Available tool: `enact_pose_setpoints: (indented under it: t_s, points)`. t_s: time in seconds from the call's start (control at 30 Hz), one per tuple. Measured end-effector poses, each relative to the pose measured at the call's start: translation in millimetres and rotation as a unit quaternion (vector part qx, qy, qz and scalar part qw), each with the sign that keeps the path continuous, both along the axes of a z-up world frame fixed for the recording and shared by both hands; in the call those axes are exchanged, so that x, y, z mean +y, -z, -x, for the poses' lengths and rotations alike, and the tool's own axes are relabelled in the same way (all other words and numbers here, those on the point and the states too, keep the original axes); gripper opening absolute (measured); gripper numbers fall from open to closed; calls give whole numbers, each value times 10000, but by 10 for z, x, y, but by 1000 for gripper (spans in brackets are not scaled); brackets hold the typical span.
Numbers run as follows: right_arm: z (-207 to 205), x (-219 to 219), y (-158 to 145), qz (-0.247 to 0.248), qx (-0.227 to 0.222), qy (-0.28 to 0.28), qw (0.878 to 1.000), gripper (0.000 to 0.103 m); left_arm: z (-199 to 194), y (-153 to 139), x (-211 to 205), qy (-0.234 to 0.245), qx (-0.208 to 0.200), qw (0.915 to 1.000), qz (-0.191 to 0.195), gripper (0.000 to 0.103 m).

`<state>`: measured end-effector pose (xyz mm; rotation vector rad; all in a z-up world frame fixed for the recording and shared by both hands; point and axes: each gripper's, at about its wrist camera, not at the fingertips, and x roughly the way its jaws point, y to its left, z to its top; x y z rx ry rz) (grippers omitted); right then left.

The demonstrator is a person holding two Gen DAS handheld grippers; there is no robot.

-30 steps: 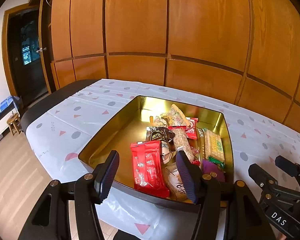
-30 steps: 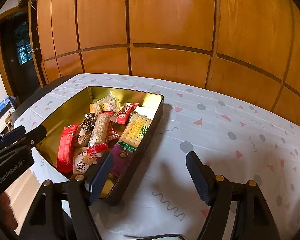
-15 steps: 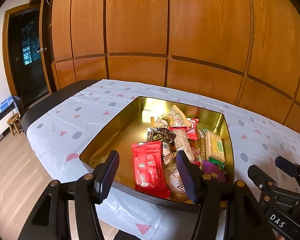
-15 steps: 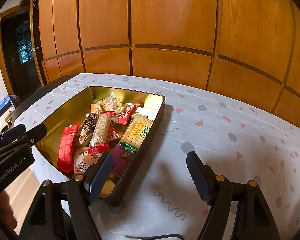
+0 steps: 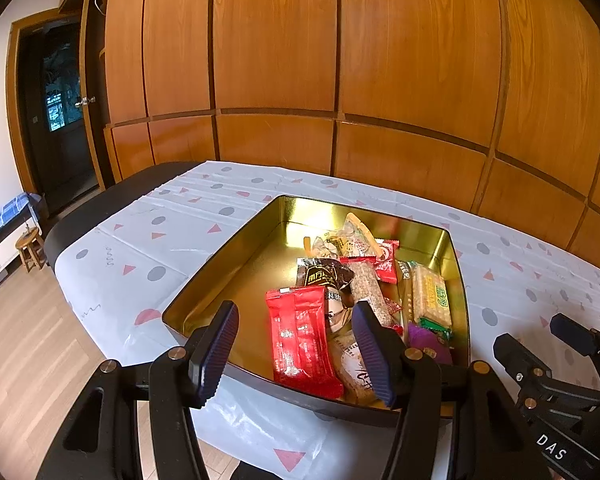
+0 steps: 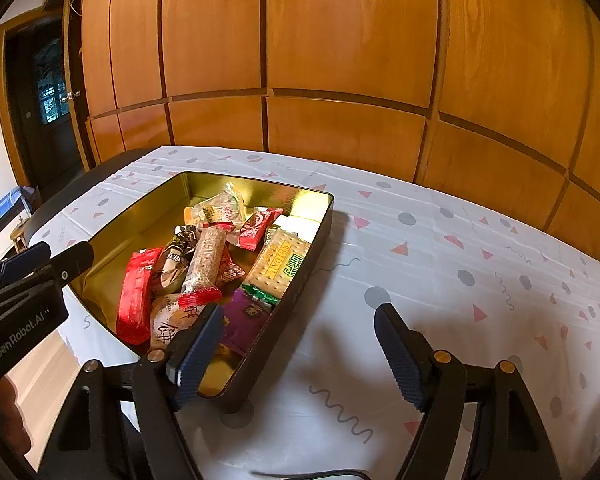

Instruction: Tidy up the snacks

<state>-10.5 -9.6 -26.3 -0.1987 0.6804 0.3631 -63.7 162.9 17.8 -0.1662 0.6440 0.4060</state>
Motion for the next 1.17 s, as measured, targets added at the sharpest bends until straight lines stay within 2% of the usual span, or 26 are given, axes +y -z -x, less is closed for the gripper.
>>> enact_pose_setpoints:
  t_s: [0.57, 0.97, 1.07, 1.17]
  points:
    - [-1, -9, 8, -10, 20, -6, 10000, 80, 3, 6, -18, 39, 44, 10000, -68, 60]
    - [-1, -10, 24, -14, 36, 4, 10000, 81, 11, 10, 15, 42, -15, 10000, 23, 60]
    - [-3, -22, 26, -36, 39, 11, 10000, 81, 16, 0, 67, -18, -62, 9999, 122, 54]
    - [-34, -80, 6, -109, 28, 59, 9999, 81, 8, -1, 91, -38, -31, 9999, 107, 53]
